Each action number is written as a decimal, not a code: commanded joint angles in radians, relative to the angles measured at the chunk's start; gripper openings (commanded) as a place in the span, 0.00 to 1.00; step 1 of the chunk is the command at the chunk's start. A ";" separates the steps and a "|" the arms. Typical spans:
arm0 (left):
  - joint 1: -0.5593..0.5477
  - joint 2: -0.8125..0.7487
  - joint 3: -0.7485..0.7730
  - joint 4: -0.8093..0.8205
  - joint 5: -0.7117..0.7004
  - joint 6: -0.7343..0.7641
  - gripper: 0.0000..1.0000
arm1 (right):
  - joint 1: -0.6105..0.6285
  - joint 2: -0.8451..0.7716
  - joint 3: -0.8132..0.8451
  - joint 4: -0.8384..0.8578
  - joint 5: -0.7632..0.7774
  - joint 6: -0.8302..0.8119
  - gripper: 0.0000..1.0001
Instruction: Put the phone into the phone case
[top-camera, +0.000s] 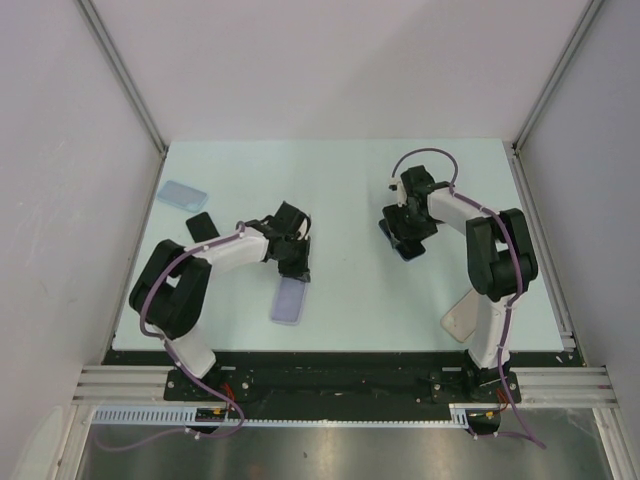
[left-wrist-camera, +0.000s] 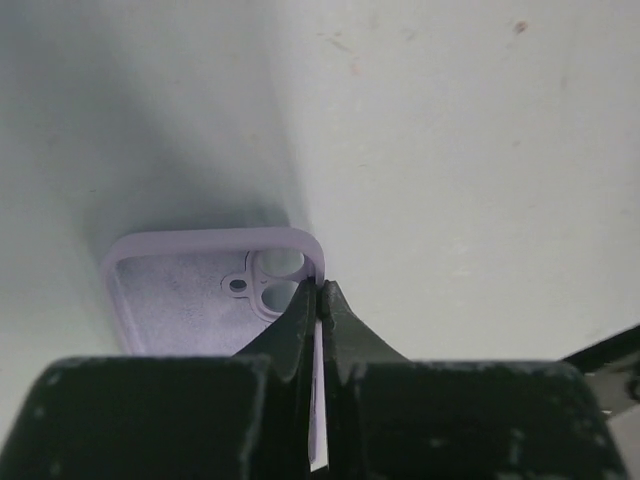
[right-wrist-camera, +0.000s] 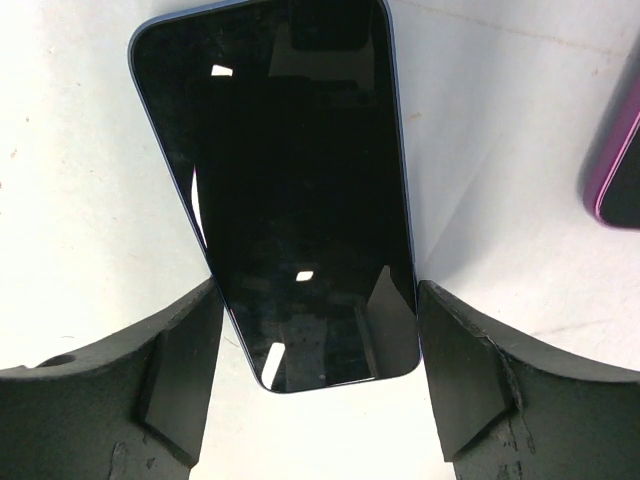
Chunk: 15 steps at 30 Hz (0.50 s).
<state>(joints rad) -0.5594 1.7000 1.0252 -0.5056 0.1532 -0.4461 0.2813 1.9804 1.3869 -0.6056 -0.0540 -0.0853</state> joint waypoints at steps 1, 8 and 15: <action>-0.016 0.016 0.038 0.150 0.160 -0.253 0.06 | 0.006 0.005 0.031 -0.092 0.054 0.126 0.47; -0.040 0.023 0.075 0.200 0.167 -0.327 0.39 | 0.021 -0.046 -0.022 -0.114 0.037 0.229 0.45; 0.048 -0.112 0.115 0.081 0.132 -0.206 0.59 | 0.076 -0.146 -0.098 -0.085 0.042 0.337 0.41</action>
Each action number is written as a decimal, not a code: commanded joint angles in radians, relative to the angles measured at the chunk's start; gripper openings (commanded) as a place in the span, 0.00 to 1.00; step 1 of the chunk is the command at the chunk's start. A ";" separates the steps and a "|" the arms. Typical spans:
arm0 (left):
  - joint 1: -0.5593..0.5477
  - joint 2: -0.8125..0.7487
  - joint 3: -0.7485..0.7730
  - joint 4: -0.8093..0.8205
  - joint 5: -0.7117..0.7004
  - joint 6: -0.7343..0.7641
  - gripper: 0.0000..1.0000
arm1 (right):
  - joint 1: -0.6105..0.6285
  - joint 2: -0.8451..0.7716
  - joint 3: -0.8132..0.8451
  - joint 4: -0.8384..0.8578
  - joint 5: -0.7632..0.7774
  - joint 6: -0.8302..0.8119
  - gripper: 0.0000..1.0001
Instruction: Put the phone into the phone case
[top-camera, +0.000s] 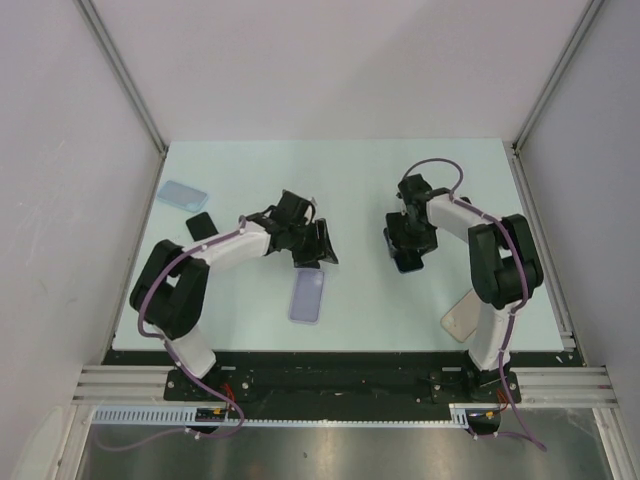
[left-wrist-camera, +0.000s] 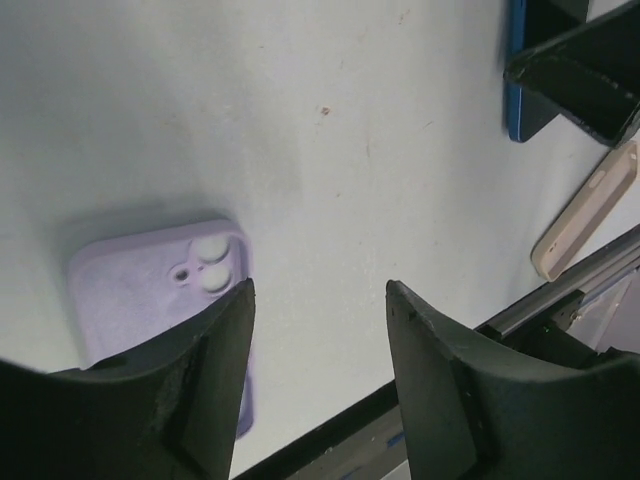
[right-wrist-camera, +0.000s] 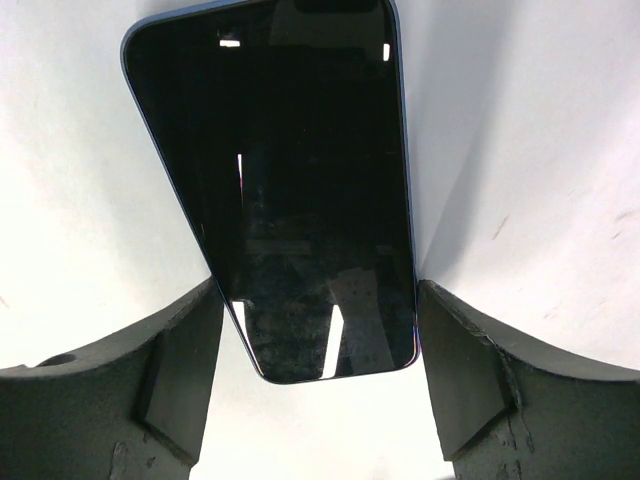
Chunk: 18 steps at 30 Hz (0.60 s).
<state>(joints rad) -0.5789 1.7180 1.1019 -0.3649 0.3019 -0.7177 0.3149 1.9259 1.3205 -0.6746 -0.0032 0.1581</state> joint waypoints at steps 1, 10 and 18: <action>0.106 -0.152 0.014 -0.068 -0.049 0.081 0.59 | 0.052 -0.102 -0.049 -0.005 -0.026 0.103 0.41; 0.221 -0.284 -0.236 -0.062 -0.041 0.176 0.43 | 0.199 -0.215 -0.105 0.030 -0.038 0.221 0.37; 0.221 -0.264 -0.378 0.053 0.000 0.147 0.18 | 0.325 -0.266 -0.150 0.064 -0.012 0.325 0.36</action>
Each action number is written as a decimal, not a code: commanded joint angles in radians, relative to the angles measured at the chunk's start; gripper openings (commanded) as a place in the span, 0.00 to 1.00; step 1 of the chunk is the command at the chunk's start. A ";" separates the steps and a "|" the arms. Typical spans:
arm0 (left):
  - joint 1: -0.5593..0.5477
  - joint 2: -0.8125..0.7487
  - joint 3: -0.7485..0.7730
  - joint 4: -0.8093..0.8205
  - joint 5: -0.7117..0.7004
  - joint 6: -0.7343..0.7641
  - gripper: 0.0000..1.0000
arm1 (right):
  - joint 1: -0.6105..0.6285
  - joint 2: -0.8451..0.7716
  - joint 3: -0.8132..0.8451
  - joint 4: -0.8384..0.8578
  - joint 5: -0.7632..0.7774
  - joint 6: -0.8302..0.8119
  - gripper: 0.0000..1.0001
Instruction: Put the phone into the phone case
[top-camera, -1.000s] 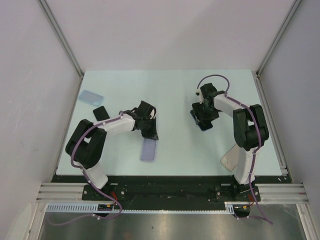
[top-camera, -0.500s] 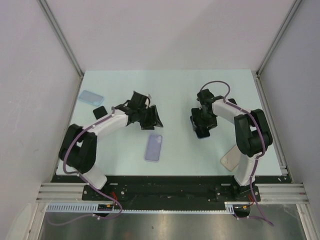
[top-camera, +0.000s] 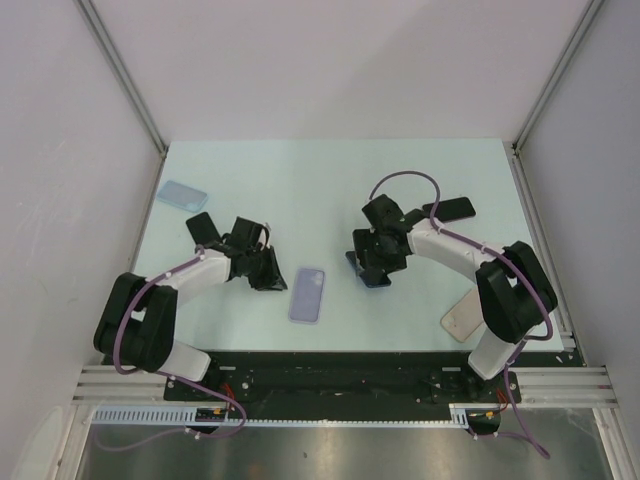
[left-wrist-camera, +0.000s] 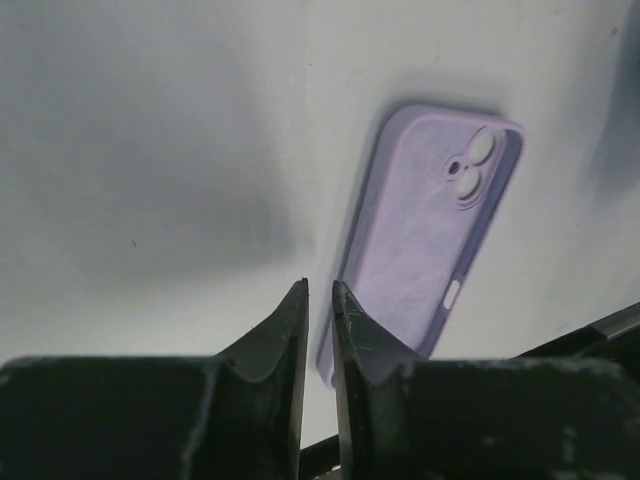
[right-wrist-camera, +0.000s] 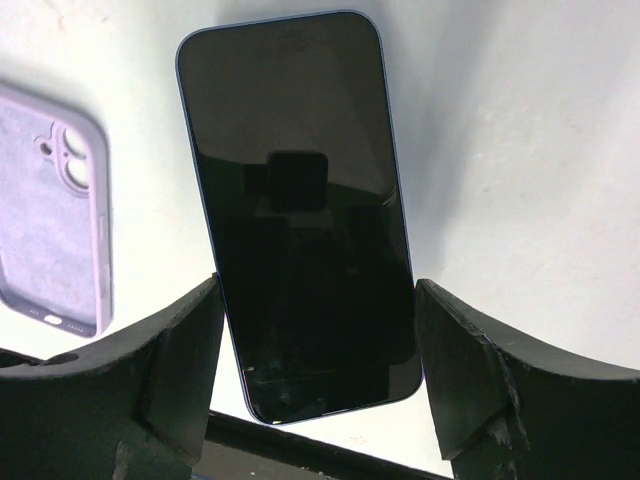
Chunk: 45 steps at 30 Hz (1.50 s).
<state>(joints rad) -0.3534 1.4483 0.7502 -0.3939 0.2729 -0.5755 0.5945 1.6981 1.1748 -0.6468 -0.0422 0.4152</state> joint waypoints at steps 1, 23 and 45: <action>-0.004 0.007 -0.041 0.093 0.029 0.003 0.18 | 0.053 -0.037 -0.006 0.042 0.042 0.068 0.35; -0.032 -0.054 -0.152 0.187 0.072 -0.087 0.24 | 0.160 -0.005 -0.099 0.130 0.179 -0.186 0.43; 0.065 -0.367 0.103 -0.143 -0.236 0.137 0.51 | 0.166 -0.152 -0.092 0.099 0.258 0.401 0.15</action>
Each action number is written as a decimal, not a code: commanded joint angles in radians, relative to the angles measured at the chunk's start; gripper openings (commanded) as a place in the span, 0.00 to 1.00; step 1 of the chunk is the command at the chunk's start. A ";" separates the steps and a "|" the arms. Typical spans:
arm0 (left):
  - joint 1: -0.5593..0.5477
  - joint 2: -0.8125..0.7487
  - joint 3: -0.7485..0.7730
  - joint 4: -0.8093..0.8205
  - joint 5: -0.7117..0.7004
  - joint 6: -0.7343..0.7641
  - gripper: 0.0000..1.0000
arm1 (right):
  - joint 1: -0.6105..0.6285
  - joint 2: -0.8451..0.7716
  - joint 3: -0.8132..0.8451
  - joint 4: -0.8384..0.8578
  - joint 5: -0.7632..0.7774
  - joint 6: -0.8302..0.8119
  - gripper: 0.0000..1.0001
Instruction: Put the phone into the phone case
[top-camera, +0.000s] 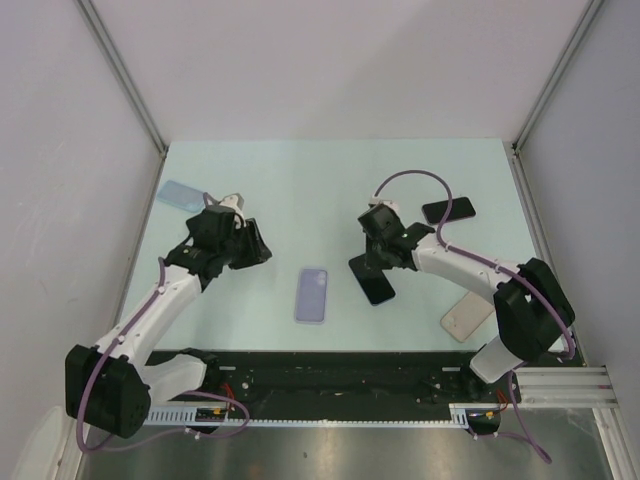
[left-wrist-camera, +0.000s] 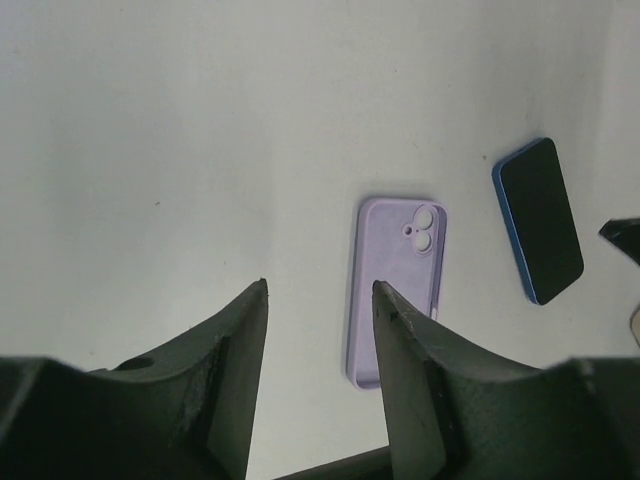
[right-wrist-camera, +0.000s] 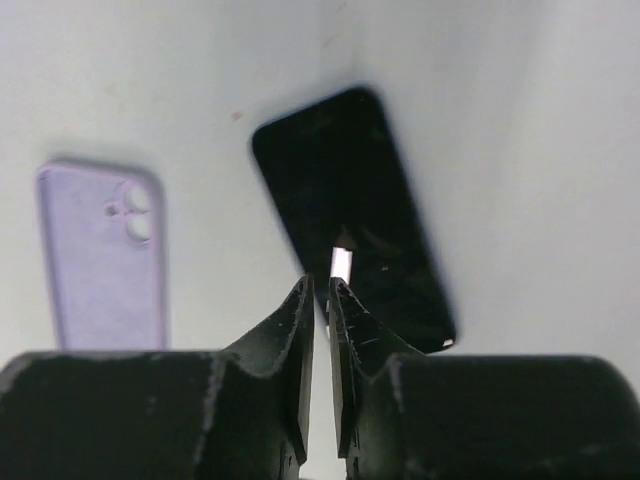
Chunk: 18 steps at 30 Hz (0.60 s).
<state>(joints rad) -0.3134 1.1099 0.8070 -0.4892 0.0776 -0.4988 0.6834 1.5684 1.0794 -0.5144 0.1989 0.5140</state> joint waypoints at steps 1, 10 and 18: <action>0.030 -0.033 0.046 -0.049 -0.044 0.068 0.51 | 0.085 -0.022 0.001 -0.036 0.017 0.349 0.15; 0.065 -0.053 -0.002 -0.049 -0.032 0.105 0.52 | 0.197 0.030 -0.073 -0.018 0.142 0.589 0.15; 0.065 -0.059 -0.006 -0.041 -0.022 0.109 0.52 | 0.251 0.079 -0.127 -0.021 0.192 0.647 0.14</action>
<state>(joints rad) -0.2554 1.0740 0.8047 -0.5415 0.0547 -0.4164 0.9142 1.6211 0.9672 -0.5251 0.3096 1.0832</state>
